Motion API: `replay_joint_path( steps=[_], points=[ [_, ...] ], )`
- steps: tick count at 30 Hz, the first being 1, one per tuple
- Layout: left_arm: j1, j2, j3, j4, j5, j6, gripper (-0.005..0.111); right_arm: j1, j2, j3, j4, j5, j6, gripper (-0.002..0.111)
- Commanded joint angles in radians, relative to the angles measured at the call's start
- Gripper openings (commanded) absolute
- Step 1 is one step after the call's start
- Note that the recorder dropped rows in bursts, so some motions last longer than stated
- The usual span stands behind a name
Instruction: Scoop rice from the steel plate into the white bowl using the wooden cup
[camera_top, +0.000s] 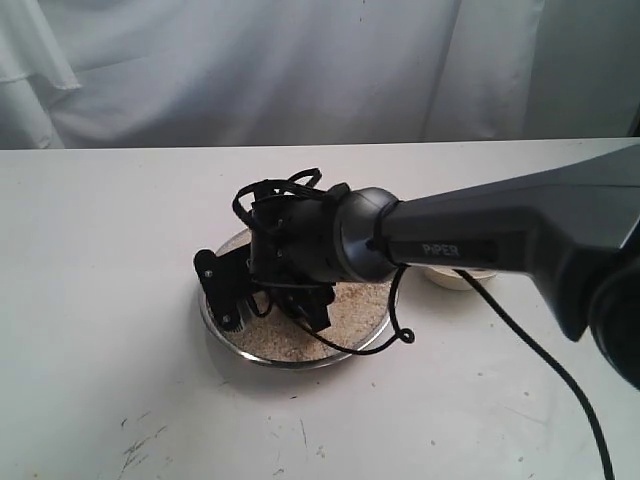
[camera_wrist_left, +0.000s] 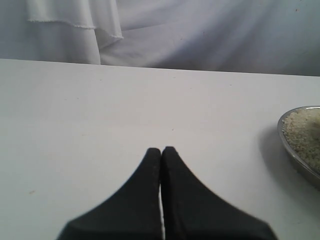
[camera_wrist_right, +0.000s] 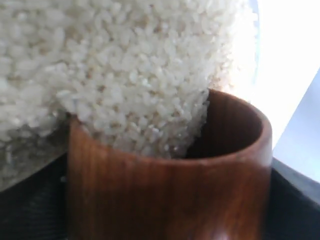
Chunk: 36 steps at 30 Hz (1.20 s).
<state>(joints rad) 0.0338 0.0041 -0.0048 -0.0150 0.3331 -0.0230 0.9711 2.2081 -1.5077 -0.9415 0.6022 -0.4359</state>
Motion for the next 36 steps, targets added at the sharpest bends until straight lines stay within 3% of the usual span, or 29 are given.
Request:
replay_joint_path(
  steps=[1,18,30,36],
  points=[
    [-0.003,-0.004,0.005,0.001,-0.014,-0.001,0.000,-0.037,-0.004,-0.009,0.085,-0.043,0.005,0.000],
    [-0.003,-0.004,0.005,0.001,-0.014,-0.001,0.000,-0.163,-0.004,-0.009,0.515,-0.238,-0.007,0.000],
    [-0.003,-0.004,0.005,0.001,-0.014,-0.001,0.000,-0.212,-0.055,0.013,1.077,-0.240,-0.344,0.000],
    [-0.003,-0.004,0.005,0.001,-0.014,-0.001,0.000,-0.243,-0.205,0.203,1.273,-0.381,-0.456,0.000]
  ],
)
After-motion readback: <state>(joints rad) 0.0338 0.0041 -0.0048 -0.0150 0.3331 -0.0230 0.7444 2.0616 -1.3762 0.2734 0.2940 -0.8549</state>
